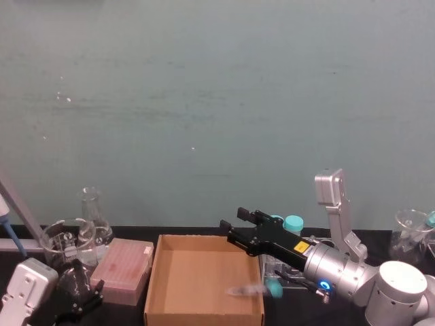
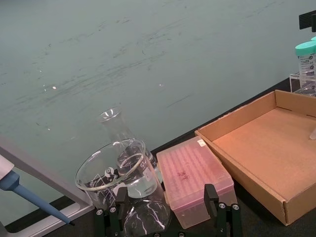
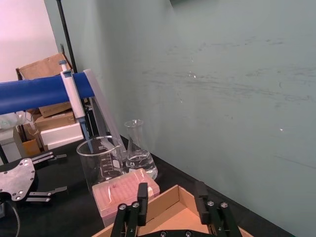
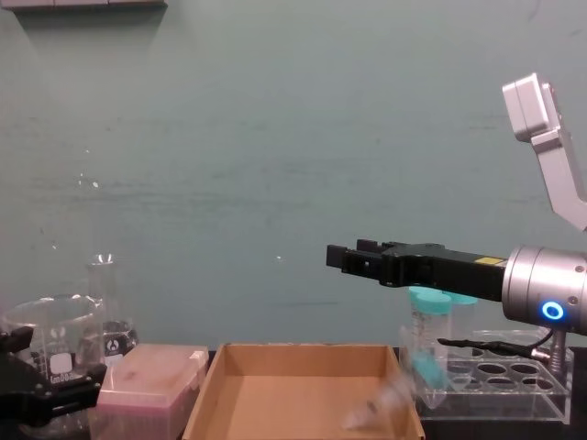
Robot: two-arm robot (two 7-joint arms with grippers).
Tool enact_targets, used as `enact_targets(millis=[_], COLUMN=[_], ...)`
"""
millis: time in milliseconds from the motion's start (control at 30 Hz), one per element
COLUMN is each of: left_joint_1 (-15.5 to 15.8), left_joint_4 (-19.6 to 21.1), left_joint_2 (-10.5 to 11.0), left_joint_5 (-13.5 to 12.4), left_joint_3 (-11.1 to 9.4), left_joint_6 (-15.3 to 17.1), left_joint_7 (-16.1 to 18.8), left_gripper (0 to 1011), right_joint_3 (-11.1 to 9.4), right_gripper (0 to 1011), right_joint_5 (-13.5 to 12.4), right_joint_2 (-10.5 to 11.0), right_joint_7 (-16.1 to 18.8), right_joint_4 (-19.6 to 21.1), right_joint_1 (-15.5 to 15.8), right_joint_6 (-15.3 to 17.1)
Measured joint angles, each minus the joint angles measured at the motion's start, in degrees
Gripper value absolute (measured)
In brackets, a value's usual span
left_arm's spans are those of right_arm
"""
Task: Use the right hand to move the test tube from the test tube rack into the box.
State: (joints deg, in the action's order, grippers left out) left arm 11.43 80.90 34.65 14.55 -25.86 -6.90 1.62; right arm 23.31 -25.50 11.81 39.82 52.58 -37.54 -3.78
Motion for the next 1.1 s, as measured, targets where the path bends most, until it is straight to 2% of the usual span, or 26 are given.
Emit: enact_targets(millis=[133,267,500,1100], left_joint_1=[0.0,0.0,0.0,0.0], left_joint_4=[0.0,0.0,0.0,0.0], left_joint_2=[0.0,0.0,0.0,0.0], left_joint_5=[0.0,0.0,0.0,0.0], left_joint_3=[0.0,0.0,0.0,0.0], left_joint_6=[0.0,0.0,0.0,0.0], left_joint_7=[0.0,0.0,0.0,0.0], left_gripper=[1000,1000,1000,1000], right_joint_3=[0.0,-0.1,-0.1,0.3], right_gripper=[683,841,1002,1002], right_joint_5=[0.0,0.0,0.1,0.3], right_joint_2=[0.0,0.0,0.0,0.5], right_joint_7=[0.0,0.0,0.0,-0.7], right_joint_4=[0.0,0.1,0.1,1.0], right_joint_1=[0.0,0.0,0.1,0.4], right_joint_6=[0.0,-0.1,-0.1,-0.5])
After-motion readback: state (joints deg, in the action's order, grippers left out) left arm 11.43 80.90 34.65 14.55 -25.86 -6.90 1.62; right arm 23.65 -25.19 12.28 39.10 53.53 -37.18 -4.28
